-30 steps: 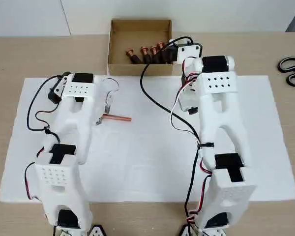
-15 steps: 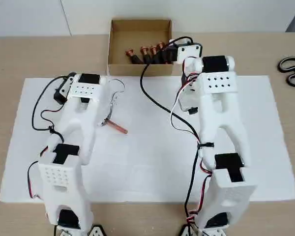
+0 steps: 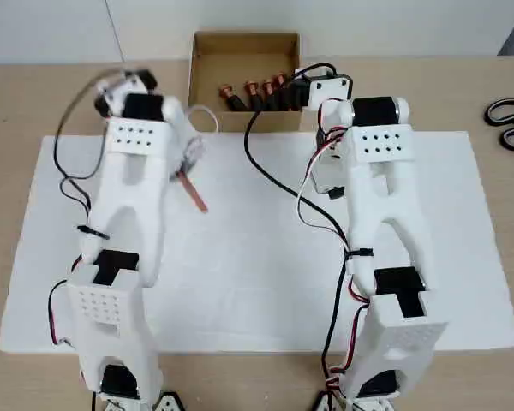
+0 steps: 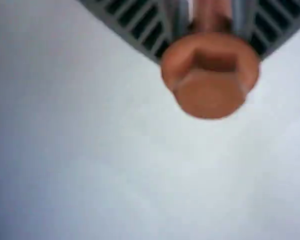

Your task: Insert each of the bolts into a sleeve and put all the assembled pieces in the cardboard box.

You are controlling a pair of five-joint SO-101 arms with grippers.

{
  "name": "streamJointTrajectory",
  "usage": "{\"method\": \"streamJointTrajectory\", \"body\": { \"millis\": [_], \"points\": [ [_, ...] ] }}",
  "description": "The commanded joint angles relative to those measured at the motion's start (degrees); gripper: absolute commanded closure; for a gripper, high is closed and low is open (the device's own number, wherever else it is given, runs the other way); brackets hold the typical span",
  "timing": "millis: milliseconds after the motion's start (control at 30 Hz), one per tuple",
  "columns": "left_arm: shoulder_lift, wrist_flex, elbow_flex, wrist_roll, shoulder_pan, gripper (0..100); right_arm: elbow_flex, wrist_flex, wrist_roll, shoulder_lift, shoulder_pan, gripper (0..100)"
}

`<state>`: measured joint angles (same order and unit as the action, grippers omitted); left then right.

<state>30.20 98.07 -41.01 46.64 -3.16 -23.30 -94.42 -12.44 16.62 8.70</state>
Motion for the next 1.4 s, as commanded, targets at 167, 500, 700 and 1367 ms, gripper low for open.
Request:
{"method": "streamJointTrajectory", "body": {
  "millis": [167, 500, 700, 1367],
  "points": [
    [-11.3, 2.5, -4.9, -12.1, -2.4, 99, -3.3, -1.5, -0.5, -5.5, 0.2, 99.5],
    [-38.0, 2.4, 16.9, -23.0, -6.0, 99, -3.1, -1.7, -0.5, -36.0, 0.3, 99.5],
    [-50.2, 2.2, 32.5, -23.6, -10.2, 99, 4.9, -1.7, -0.4, -51.1, 0.2, 99.5],
    [-63.2, -38.9, 63.7, -23.2, -11.0, 99, 66.4, 45.8, -0.2, -68.0, 2.7, 99.5]
  ]
}}
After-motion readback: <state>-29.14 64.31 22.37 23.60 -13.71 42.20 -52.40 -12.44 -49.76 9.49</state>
